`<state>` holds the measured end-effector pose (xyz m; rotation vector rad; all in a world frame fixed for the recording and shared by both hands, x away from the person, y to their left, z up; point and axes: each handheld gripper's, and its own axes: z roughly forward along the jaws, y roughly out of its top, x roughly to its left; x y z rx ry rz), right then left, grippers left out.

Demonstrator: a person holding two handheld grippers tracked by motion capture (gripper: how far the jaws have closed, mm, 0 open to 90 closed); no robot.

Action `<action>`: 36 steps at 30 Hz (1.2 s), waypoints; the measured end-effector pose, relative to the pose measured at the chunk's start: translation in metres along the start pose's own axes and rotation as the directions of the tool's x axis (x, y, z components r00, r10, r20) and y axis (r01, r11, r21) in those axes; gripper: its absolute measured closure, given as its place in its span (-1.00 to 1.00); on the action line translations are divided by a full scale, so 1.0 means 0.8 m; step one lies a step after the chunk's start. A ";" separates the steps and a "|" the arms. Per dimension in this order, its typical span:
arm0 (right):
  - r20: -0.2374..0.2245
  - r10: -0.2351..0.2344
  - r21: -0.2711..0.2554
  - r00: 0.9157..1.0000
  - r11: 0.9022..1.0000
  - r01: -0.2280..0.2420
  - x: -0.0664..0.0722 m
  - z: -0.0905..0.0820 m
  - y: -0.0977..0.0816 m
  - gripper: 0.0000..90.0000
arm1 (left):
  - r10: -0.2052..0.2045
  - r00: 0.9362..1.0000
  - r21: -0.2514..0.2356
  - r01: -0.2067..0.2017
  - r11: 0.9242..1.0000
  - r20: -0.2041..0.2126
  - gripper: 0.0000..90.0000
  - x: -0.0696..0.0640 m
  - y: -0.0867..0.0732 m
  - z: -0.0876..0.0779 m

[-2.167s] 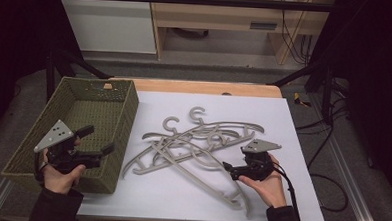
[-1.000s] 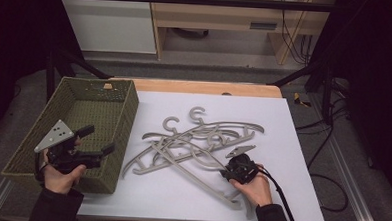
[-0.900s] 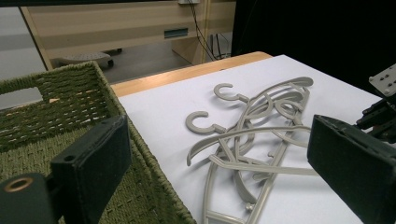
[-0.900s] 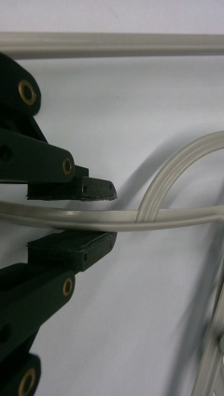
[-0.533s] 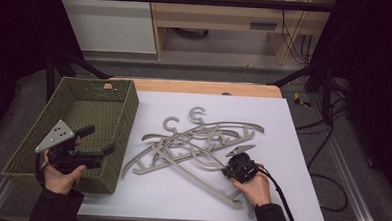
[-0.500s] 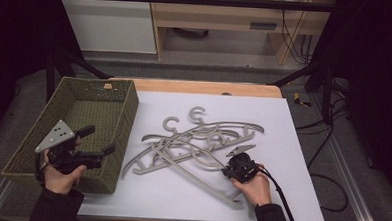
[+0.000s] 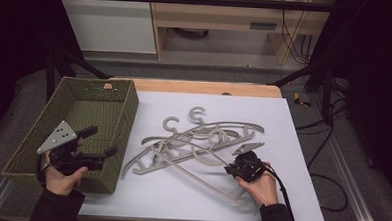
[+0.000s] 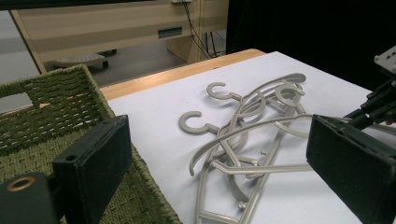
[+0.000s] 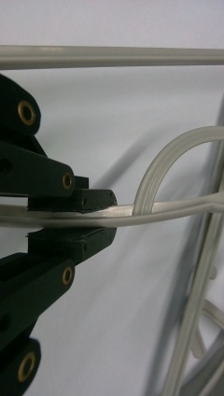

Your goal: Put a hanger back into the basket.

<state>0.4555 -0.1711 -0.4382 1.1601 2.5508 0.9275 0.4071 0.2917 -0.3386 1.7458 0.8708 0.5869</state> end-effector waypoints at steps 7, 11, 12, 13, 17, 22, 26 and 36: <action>-0.045 -0.097 -0.070 0.994 0.993 0.094 0.006 -0.034 0.006 0.82 | 0.035 0.999 0.014 -0.035 0.999 0.036 -0.85 -0.015 0.006 0.001; -0.085 -0.165 -0.093 0.983 0.983 0.157 0.016 -0.049 0.009 0.82 | 0.072 0.995 0.042 -0.076 0.996 0.070 -0.85 -0.029 0.010 0.005; -0.085 -0.165 -0.093 0.983 0.983 0.157 0.016 -0.049 0.009 0.82 | 0.080 0.994 0.052 -0.085 0.995 0.080 -0.85 -0.033 0.011 0.007; -0.104 -0.204 -0.100 0.974 0.976 0.193 0.020 -0.055 0.011 0.82 | 0.090 0.992 0.061 -0.095 0.994 0.091 -0.85 -0.038 0.011 0.009; -0.125 -0.236 -0.108 0.964 0.969 0.223 0.029 -0.062 0.013 0.82 | 0.129 0.982 0.103 -0.144 0.984 0.138 -0.84 -0.054 0.012 0.018; -0.180 -0.299 -0.099 0.937 0.953 0.285 0.042 -0.067 0.016 0.81 | 0.174 0.966 0.157 -0.205 0.966 0.190 -0.75 -0.071 0.008 0.030; -0.204 -0.341 -0.097 0.918 0.940 0.328 0.054 -0.068 0.018 0.81 | 0.207 0.948 0.213 -0.260 0.942 0.240 -0.67 -0.083 0.004 0.040; -0.245 -0.391 -0.089 0.887 0.920 0.381 0.068 -0.067 0.022 0.81 | 0.299 0.890 0.339 -0.415 0.844 0.345 -0.29 -0.116 -0.014 0.070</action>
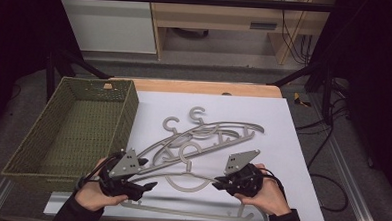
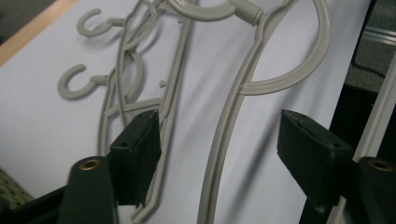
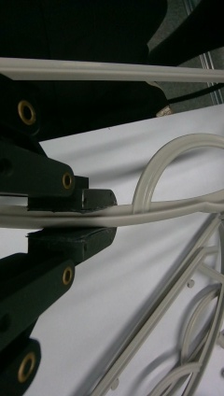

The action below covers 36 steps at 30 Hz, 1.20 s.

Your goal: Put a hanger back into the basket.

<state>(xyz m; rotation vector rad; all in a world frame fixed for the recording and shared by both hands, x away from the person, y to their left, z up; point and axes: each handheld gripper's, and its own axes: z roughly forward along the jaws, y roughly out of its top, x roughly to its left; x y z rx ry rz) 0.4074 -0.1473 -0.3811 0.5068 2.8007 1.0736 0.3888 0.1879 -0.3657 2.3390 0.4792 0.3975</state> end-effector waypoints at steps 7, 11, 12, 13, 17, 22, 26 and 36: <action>-0.018 -0.019 0.002 1.000 1.000 0.019 0.005 0.003 0.003 0.81 | 0.036 0.999 0.073 -0.037 0.997 0.017 0.08 -0.004 -0.002 0.018; -0.022 -0.034 0.006 0.999 0.999 0.034 0.006 0.004 0.004 0.82 | 0.044 0.999 0.102 -0.046 0.994 0.024 0.29 -0.005 -0.003 0.027; -0.016 -0.028 0.003 0.999 1.000 0.028 0.007 0.005 0.004 0.81 | 0.046 0.999 0.108 -0.049 0.993 0.028 0.36 -0.005 -0.003 0.029; -0.016 -0.027 0.004 0.999 1.000 0.027 0.008 0.005 0.005 0.82 | 0.041 0.999 0.107 -0.044 0.993 0.031 0.42 -0.006 -0.004 0.031; -0.022 -0.024 -0.001 0.999 1.000 0.024 0.007 0.008 0.005 0.82 | 0.055 0.998 0.113 -0.059 0.992 0.040 0.67 -0.008 -0.004 0.035; -0.034 -0.028 0.008 0.999 1.000 0.028 0.006 0.008 0.004 0.81 | 0.073 0.996 0.130 -0.078 0.988 0.050 0.72 -0.013 -0.003 0.037; -0.024 -0.036 0.006 0.999 0.999 0.036 0.004 0.008 0.002 0.78 | 0.076 0.996 0.136 -0.083 0.987 0.056 0.74 -0.014 -0.002 0.036; 0.065 -0.001 -0.050 0.998 0.999 0.004 -0.004 0.000 -0.002 0.61 | 0.058 0.996 0.114 -0.066 0.991 0.072 0.81 -0.021 0.004 0.033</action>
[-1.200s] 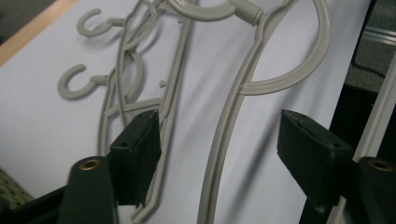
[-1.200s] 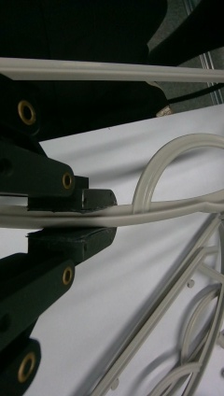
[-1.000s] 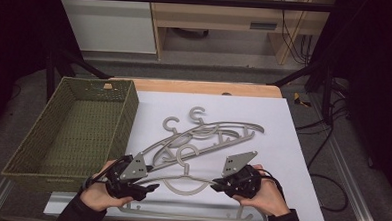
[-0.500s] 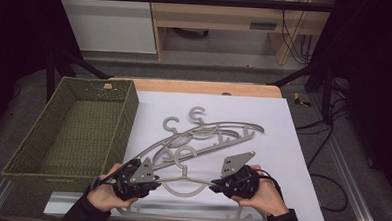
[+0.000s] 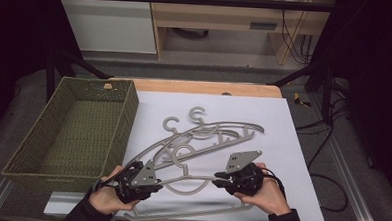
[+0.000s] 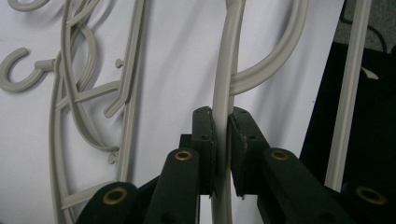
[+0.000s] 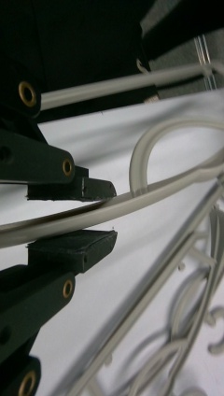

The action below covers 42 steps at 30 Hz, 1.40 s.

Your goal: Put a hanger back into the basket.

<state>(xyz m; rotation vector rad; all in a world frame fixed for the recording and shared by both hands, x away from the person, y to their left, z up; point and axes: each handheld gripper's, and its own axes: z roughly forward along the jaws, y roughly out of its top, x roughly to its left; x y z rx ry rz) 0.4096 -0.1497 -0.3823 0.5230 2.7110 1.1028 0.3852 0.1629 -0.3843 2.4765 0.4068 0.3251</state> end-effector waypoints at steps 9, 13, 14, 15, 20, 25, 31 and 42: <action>0.087 0.039 -0.161 0.995 0.987 -0.025 -0.007 -0.016 -0.002 0.23 | -0.082 0.996 -0.049 0.081 0.996 -0.036 0.82 0.007 -0.001 -0.009; 0.136 0.101 -0.278 0.986 0.959 -0.060 -0.014 -0.030 -0.006 -0.02 | -0.167 0.982 -0.086 0.159 0.984 -0.091 0.82 0.018 -0.006 -0.014; 0.136 0.101 -0.278 0.986 0.959 -0.060 -0.014 -0.030 -0.006 -0.02 | -0.167 0.982 -0.086 0.159 0.984 -0.091 0.82 0.018 -0.006 -0.014; 0.157 0.135 -0.306 0.978 0.948 -0.082 -0.017 -0.034 -0.009 -0.14 | -0.181 0.978 -0.092 0.172 0.981 -0.103 0.82 0.020 -0.007 -0.015; 0.197 0.197 -0.359 0.960 0.926 -0.116 -0.025 -0.042 -0.015 -0.31 | -0.247 0.958 -0.123 0.230 0.965 -0.147 0.82 0.029 -0.012 -0.022; 0.235 0.291 -0.405 0.928 0.897 -0.178 -0.034 -0.056 -0.029 -0.55 | -0.289 0.940 -0.159 0.262 0.952 -0.180 0.82 0.034 -0.016 -0.030; 0.267 0.361 -0.408 0.894 0.883 -0.235 -0.044 -0.060 -0.047 -0.71 | -0.299 0.932 -0.194 0.260 0.946 -0.205 0.82 0.039 -0.015 -0.049; 0.315 0.410 -0.400 0.856 0.875 -0.273 -0.054 -0.063 -0.070 -0.77 | -0.332 0.915 -0.272 0.268 0.924 -0.230 0.82 0.051 -0.014 -0.081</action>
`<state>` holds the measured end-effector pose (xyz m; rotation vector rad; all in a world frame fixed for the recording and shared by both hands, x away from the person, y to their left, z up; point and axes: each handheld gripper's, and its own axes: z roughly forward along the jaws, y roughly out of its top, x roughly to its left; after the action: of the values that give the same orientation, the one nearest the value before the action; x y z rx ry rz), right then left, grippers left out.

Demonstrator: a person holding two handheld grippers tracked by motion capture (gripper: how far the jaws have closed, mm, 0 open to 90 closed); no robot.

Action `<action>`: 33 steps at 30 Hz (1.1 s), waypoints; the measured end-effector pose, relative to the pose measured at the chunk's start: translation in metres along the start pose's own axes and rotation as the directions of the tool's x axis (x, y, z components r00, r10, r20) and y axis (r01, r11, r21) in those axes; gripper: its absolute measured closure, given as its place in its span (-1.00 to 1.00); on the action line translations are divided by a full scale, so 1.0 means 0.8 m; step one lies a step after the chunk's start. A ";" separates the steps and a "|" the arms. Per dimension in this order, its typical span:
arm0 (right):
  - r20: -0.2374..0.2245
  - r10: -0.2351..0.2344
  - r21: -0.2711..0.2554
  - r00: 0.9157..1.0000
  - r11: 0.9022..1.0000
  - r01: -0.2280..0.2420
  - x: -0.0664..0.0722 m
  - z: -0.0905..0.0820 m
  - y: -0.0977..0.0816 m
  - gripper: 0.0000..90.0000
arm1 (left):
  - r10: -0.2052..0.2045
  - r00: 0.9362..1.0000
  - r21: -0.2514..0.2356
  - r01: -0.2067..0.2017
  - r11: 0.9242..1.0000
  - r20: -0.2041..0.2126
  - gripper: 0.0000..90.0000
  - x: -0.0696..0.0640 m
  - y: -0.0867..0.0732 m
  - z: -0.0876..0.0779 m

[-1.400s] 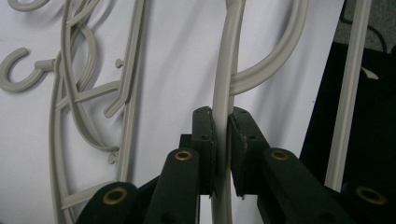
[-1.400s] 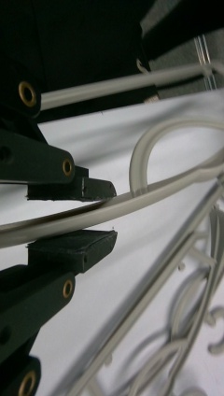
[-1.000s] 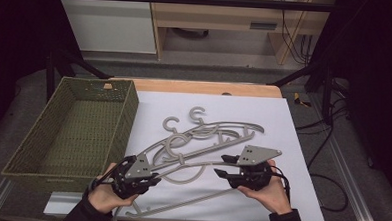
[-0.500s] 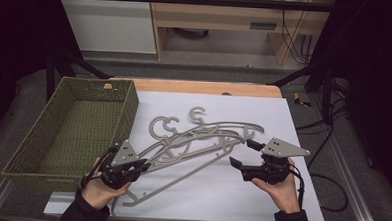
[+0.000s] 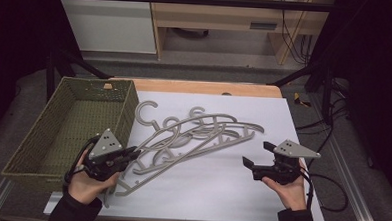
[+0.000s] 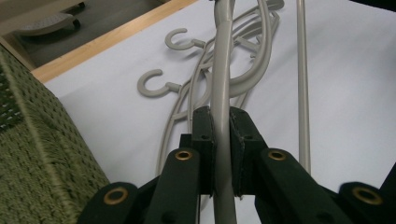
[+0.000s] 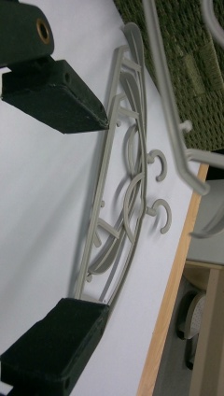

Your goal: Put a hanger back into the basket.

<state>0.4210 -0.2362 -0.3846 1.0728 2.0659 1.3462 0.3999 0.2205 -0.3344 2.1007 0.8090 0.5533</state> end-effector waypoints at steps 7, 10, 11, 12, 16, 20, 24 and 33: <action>0.012 0.006 -0.014 1.000 1.000 -0.006 -0.001 -0.002 0.000 -0.81 | 0.019 1.000 -0.048 -0.020 0.999 -0.013 0.82 0.008 0.016 -0.020; 0.016 0.007 -0.015 1.000 1.000 -0.007 -0.002 -0.002 0.000 -0.82 | 0.028 0.999 -0.063 -0.030 0.998 -0.033 0.82 0.017 0.024 -0.030; 0.017 0.009 -0.017 1.000 1.000 -0.009 -0.002 -0.002 0.000 -0.82 | 0.029 0.999 -0.069 -0.031 0.997 -0.039 0.82 0.021 0.027 -0.033; 0.016 0.010 -0.021 1.000 1.000 -0.010 -0.003 -0.003 0.000 -0.83 | 0.024 0.999 -0.067 -0.026 0.997 -0.040 0.82 0.025 0.029 -0.038; 0.015 0.010 -0.024 1.000 1.000 -0.010 -0.003 -0.003 0.000 -0.85 | 0.008 0.999 -0.097 -0.012 0.995 -0.036 0.82 0.043 0.039 -0.050; 0.021 0.014 -0.025 1.000 1.000 -0.013 -0.002 -0.003 0.000 -0.87 | 0.002 0.999 -0.100 -0.007 0.995 -0.051 0.82 0.061 0.046 -0.058; 0.024 0.017 -0.020 1.000 1.000 -0.017 -0.003 -0.003 -0.001 -0.89 | -0.013 0.997 -0.103 0.005 0.995 -0.072 0.82 0.080 0.051 -0.065; 0.021 0.030 -0.024 0.999 0.999 -0.030 -0.004 -0.002 -0.002 -0.89 | -0.042 0.993 -0.101 0.031 0.994 -0.111 0.82 0.126 0.052 -0.079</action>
<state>0.4208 -0.2402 -0.3856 1.1076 2.0214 1.3648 0.4464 0.3051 -0.2531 1.9742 0.8647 0.6837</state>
